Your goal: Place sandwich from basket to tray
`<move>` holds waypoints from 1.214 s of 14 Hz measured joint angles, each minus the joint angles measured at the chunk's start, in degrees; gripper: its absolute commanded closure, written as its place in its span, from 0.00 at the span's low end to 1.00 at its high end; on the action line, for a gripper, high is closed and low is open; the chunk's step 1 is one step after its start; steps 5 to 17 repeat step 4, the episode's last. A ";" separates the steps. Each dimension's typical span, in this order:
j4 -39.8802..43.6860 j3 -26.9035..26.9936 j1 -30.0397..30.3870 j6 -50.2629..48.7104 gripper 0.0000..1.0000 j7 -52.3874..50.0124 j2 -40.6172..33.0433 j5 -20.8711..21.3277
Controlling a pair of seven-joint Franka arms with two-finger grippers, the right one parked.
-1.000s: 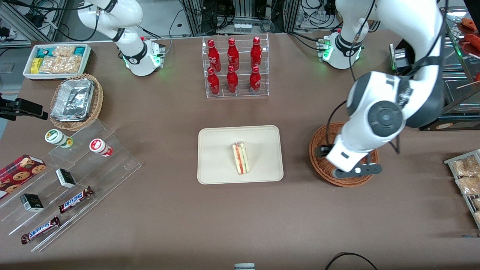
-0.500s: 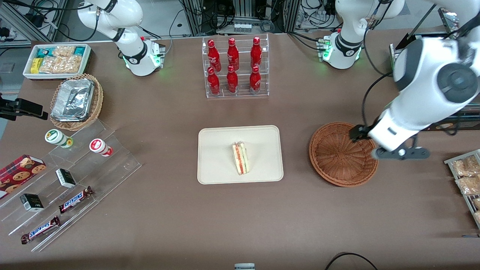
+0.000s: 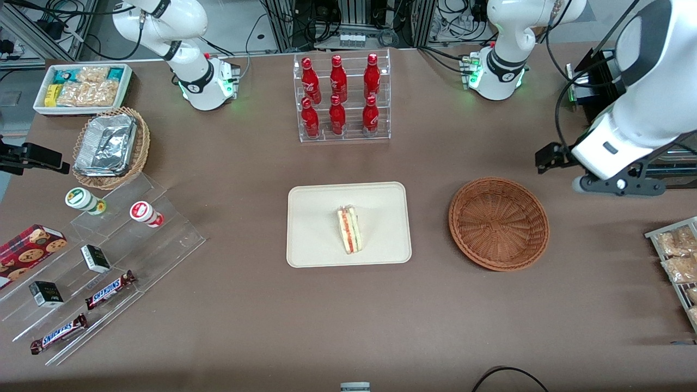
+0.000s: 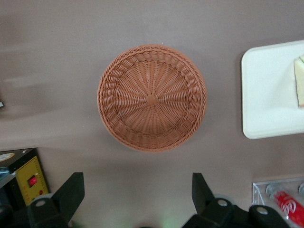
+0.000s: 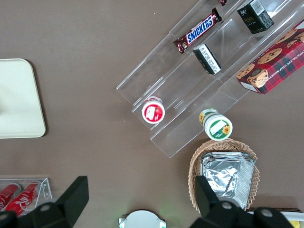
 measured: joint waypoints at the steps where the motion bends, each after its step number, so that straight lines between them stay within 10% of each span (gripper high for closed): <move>1: 0.96 0.03 0.44 -1.65 0.00 0.94 -0.29 -0.15; 17: 2.69 0.89 0.91 -4.62 0.00 1.41 -0.90 -0.14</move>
